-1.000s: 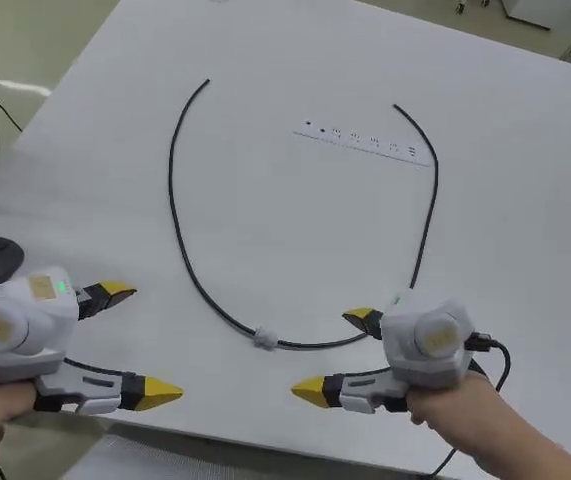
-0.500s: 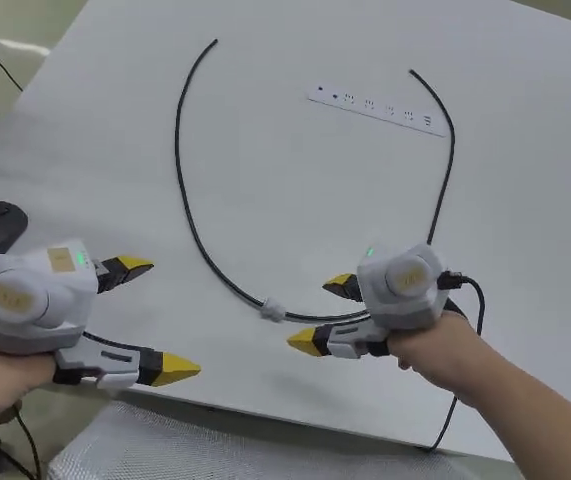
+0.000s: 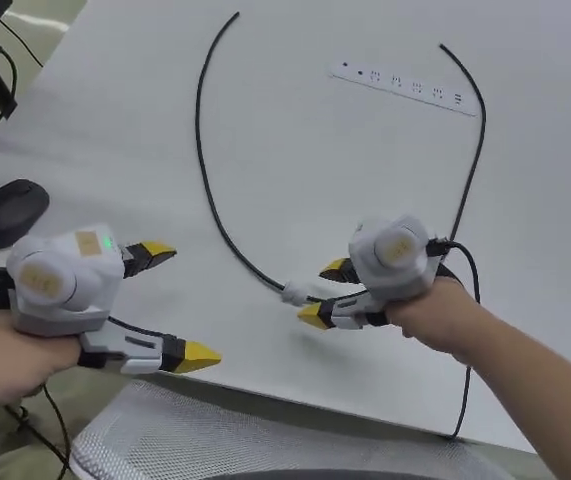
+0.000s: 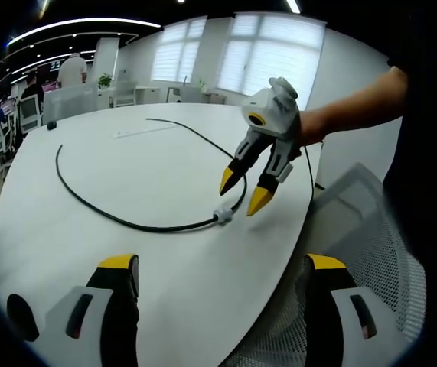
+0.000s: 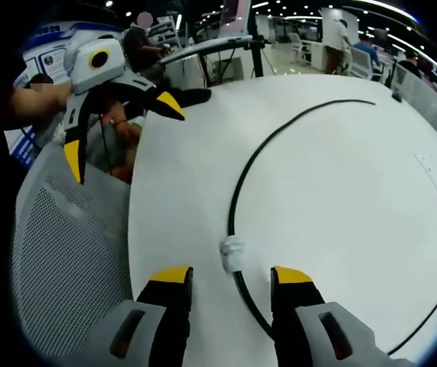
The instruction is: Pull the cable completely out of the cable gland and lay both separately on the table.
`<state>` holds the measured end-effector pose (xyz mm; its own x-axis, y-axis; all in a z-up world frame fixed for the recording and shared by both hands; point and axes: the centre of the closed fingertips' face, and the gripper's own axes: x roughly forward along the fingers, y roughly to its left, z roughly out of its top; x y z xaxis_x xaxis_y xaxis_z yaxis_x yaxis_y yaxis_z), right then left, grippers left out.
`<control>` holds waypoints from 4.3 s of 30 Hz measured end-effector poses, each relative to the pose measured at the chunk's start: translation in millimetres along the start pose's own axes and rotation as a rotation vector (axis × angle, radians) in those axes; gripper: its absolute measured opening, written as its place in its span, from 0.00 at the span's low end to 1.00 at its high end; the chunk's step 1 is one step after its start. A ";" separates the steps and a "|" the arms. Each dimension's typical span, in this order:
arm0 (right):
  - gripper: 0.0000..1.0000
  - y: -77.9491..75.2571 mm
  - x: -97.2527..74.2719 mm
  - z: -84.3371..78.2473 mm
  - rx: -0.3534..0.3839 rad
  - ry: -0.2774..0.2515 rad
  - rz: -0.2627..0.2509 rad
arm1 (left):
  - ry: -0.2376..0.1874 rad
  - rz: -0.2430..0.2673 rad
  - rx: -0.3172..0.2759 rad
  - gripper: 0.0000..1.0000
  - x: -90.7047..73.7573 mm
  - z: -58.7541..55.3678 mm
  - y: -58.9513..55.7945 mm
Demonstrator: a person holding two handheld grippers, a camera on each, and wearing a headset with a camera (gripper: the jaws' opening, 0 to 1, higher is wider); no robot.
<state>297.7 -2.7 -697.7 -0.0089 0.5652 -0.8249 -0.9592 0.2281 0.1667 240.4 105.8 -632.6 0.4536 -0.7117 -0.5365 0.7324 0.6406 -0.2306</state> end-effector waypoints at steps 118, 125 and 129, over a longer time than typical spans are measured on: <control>0.08 96.2 -103.0 48.8 -0.435 -0.009 0.095 | -0.148 -0.378 0.109 0.15 34.8 84.2 -100.9; 0.10 88.9 -113.6 57.0 -0.258 -0.108 0.113 | -0.152 -0.368 0.188 0.15 34.3 93.4 -98.3; 0.12 84.6 -123.0 57.7 -0.140 -0.158 0.159 | -0.150 -0.368 0.225 0.15 33.0 99.1 -97.5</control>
<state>234.0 -7.2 -551.0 -0.1289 0.7048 -0.6976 -0.9792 0.0206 0.2017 234.3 -8.7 -547.4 0.1989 -0.9247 -0.3246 0.9431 0.2706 -0.1930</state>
